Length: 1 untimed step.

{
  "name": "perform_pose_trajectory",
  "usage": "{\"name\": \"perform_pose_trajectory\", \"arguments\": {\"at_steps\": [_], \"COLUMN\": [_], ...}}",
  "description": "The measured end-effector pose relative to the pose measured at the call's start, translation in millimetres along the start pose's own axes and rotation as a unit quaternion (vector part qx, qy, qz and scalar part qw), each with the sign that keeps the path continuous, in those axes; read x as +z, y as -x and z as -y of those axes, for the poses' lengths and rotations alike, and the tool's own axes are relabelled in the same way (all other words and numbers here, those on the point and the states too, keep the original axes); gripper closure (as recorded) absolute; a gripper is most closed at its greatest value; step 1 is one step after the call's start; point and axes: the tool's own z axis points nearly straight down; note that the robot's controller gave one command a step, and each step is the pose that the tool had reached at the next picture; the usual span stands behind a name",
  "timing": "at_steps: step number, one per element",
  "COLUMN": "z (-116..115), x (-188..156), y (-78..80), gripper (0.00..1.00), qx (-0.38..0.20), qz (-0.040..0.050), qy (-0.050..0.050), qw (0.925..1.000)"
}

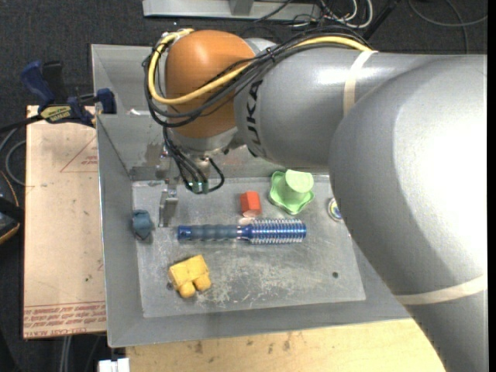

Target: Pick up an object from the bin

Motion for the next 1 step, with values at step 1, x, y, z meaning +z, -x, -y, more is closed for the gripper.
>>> {"name": "perform_pose_trajectory", "arguments": {"at_steps": [1], "z": [53.4], "x": [71.5], "y": [-57.9], "gripper": [0.00], "qx": [-0.143], "qz": [0.0048], "qy": [0.000], "qw": [0.9897]}}
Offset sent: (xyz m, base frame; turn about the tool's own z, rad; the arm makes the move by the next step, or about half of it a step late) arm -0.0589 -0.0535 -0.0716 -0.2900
